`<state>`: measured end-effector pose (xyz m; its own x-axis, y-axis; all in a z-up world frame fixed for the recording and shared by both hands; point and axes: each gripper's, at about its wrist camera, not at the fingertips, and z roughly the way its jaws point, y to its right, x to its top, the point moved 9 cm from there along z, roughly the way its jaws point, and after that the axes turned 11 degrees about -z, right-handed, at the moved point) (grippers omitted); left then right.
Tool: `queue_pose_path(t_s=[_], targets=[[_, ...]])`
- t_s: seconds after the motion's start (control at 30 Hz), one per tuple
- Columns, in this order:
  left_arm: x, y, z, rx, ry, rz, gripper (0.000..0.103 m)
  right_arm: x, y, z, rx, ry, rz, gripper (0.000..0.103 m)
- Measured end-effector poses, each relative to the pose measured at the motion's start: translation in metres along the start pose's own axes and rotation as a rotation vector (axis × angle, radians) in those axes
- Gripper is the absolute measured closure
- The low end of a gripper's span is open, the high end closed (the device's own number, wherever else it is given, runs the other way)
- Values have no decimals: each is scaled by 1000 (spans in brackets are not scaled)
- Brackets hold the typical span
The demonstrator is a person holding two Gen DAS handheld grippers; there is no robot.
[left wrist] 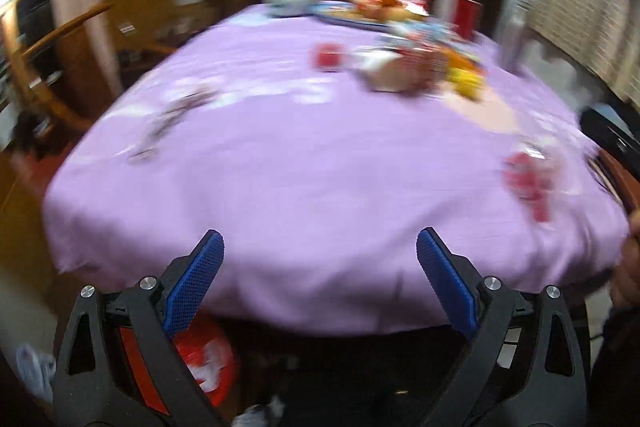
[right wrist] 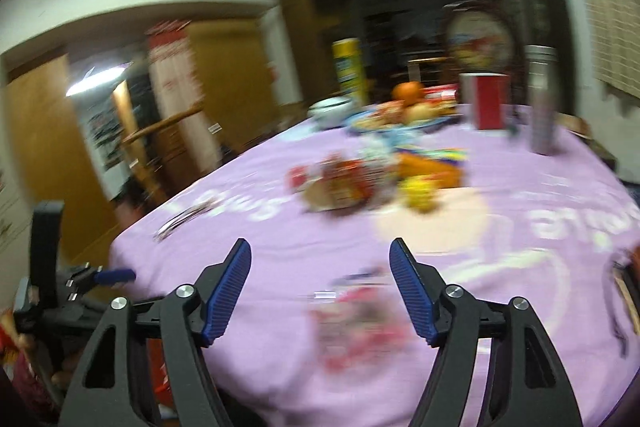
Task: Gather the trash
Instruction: 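Bring both open tools back over the table, then grasp the clear candy wrapper with the left tool while the right tool grasps the snack bag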
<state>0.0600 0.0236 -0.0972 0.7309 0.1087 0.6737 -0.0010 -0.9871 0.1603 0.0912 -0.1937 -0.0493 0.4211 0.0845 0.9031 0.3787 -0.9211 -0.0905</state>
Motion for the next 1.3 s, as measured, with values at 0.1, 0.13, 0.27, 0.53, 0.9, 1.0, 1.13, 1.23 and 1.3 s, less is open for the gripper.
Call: queue_pose_path(t_s=[0.1,0.13,0.27,0.53,0.9,1.0,1.13,1.23,1.3], targets=[[-5,52,15,-86,-38,80,9,-10,44,-10,-83,12,84,30],[-7,66,19,-107,-49,101,9,-14,55,-10,-96,13,104,30],[-11,121,36,-192,-102,180,9,-30,88,-14,-128,13,186,30],[-16,178,80,-186,-160,246,9,-43,109,-15,-156,2,217,29],[10,147,77,-189,-90,128,15,-53,108,-4,-143,-32,220,29],[9,158,73,-221,-99,139,9,-52,106,-4,-148,-34,209,29],[12,180,83,-214,-115,173,8,-51,112,-10,-175,-30,210,29],[18,190,100,-177,-123,177,8,-51,119,-17,-191,-23,226,29],[20,189,111,-144,-136,168,16,-52,122,-20,-197,-23,232,29]])
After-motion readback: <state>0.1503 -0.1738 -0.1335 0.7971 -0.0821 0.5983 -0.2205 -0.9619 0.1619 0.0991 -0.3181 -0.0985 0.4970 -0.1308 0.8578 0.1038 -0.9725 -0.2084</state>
